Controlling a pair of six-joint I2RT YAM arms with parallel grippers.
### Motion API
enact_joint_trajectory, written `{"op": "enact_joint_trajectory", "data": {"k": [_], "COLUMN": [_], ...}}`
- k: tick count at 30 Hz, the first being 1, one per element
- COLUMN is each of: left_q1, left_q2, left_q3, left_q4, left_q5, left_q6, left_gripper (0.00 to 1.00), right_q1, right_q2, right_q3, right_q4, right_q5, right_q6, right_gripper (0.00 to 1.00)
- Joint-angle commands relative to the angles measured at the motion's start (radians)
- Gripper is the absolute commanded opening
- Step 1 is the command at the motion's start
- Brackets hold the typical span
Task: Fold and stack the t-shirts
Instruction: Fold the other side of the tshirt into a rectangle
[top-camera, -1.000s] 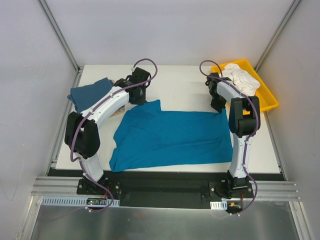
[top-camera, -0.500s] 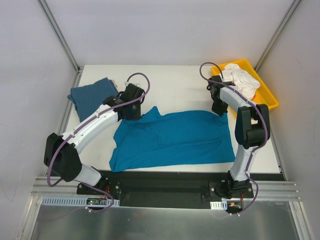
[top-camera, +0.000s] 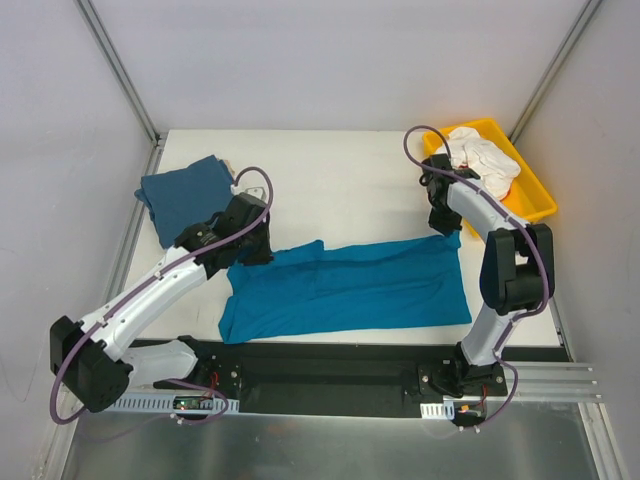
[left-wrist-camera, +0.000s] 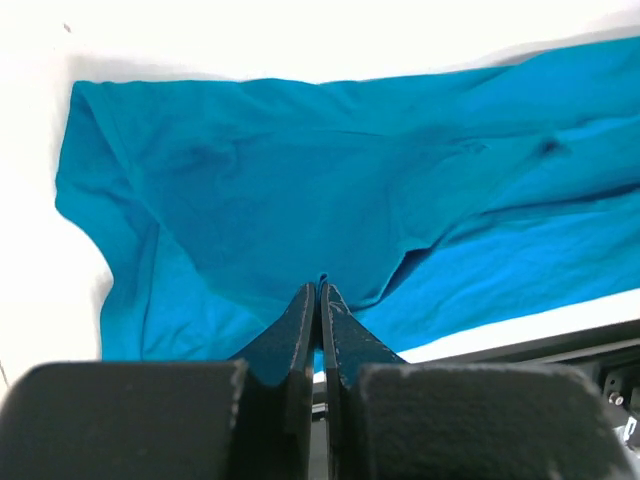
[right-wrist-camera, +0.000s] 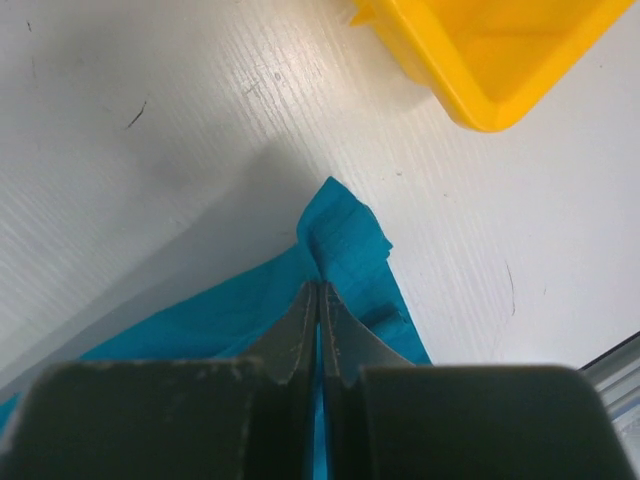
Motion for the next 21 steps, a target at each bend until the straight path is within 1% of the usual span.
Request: {"op": "enact_joint_trajectory", "data": {"k": [1, 5, 7, 8, 11, 17, 21], "left_q1": [-0.019, -0.033, -0.045, -0.048, -0.054, -0.055, -0.058], "left_q2": [-0.082, -0.120, -0.148, -0.160, -0.212, -0.206, -0.217], "left_q3": [-0.053, -0.107, -0.130, -0.138, -0.179, -0.245, -0.287], "left_q4": [-0.026, -0.030, -0.040, -0.050, -0.058, -0.058, -0.063], "left_q5": [0.045, 0.109, 0.112, 0.141, 0.143, 0.189, 0.212], "left_q6": [-0.053, -0.067, -0.075, -0.078, -0.093, -0.133, -0.152], "left_gripper": [0.00, 0.00, 0.00, 0.00, 0.00, 0.00, 0.00], "right_q1": [0.005, 0.006, 0.006, 0.005, 0.006, 0.006, 0.006], "right_q2": [-0.074, -0.083, -0.090, -0.097, -0.108, -0.100, -0.099], "right_q3": [-0.016, -0.029, -0.040, -0.045, -0.063, -0.098, -0.118], "right_q4": [-0.020, -0.017, -0.019, -0.020, -0.015, -0.011, -0.011], "right_q5": [0.008, -0.003, -0.003, -0.003, -0.004, -0.003, 0.012], "right_q6": [-0.025, -0.030, -0.030, -0.029, -0.030, -0.018, -0.015], "right_gripper": [0.01, 0.01, 0.01, 0.01, 0.01, 0.02, 0.04]}}
